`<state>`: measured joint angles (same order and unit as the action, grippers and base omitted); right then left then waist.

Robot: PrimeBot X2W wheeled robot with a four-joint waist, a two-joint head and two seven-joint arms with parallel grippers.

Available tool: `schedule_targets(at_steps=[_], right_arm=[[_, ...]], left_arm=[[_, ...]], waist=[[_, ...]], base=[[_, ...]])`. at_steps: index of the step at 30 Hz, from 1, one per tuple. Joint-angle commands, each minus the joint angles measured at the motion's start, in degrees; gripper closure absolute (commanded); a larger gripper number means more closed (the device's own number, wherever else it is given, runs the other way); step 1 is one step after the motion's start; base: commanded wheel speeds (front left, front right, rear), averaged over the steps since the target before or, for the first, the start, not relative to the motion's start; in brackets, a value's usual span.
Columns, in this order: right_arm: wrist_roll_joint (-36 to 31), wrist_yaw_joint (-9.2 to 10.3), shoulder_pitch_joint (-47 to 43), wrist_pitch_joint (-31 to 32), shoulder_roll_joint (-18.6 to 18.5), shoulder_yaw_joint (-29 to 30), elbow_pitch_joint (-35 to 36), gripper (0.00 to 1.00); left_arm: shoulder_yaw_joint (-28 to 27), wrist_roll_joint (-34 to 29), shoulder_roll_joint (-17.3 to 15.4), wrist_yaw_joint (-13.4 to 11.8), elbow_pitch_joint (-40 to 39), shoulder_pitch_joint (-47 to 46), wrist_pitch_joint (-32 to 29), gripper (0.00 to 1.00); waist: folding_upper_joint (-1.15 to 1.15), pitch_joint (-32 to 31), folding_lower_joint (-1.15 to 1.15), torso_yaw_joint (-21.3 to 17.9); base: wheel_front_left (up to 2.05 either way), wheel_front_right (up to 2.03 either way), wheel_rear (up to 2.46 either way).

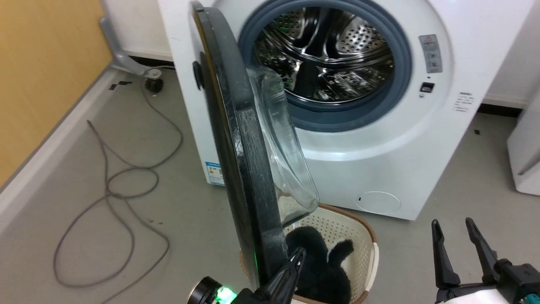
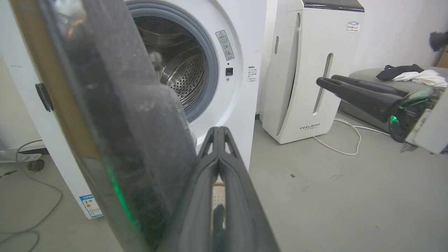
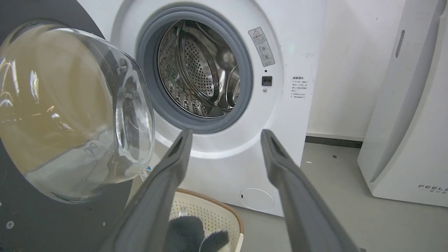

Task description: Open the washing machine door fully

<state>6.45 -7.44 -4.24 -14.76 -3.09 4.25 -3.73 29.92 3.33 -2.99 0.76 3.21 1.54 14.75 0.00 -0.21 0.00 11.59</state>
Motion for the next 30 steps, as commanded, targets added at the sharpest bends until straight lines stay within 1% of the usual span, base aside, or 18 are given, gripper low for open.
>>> schedule_targets(at_steps=[1,2,6,14,20,26,30], right_arm=[[-0.01,-0.05,-0.31,-0.24,0.21,-0.06,-0.27,0.0],[-0.01,-0.05,-0.31,-0.24,0.21,-0.06,-0.27,0.0],[-0.01,-0.05,-0.42,-0.24,0.21,-0.15,-0.32,0.0],[0.13,-0.05,-0.59,-0.24,0.22,-0.3,-0.7,0.0],[0.21,-0.05,-0.56,-0.24,0.22,-0.45,-0.78,0.0],[0.21,-0.05,-0.43,-0.24,0.22,-0.62,-0.87,0.0],[-0.08,-0.05,0.01,-0.24,0.22,-0.57,-0.85,0.0]], left_arm=[[-1.09,0.31,-0.4,-0.23,-0.05,0.85,0.25,1.0],[-1.09,0.31,-0.4,-0.23,-0.05,0.85,0.25,1.0],[-1.55,0.09,-0.37,-0.29,-0.57,1.3,0.25,1.0],[-2.2,-0.21,-0.45,-0.1,-1.24,2.36,0.25,1.0],[-3.46,-0.1,-0.58,-0.49,-1.52,3.26,0.25,1.0],[-6.61,0.45,-1.08,-1.45,-1.54,3.28,0.25,1.0],[-9.31,1.01,-1.37,-1.98,-1.86,2.52,0.25,1.0]], waist=[[0.0,-0.05,0.0,1.5],[0.0,-0.05,0.0,1.5],[0.0,-0.01,0.0,3.68],[0.0,0.21,0.0,8.6],[0.0,0.31,0.0,12.14],[0.0,0.64,0.0,14.94],[0.0,1.32,0.0,15.89]], base=[[0.0,0.0,0.0],[0.0,0.0,0.0],[0.0,0.0,0.0],[0.0,0.0,0.0],[0.0,0.0,0.0],[0.0,0.0,0.0],[0.0,0.0,0.0]])
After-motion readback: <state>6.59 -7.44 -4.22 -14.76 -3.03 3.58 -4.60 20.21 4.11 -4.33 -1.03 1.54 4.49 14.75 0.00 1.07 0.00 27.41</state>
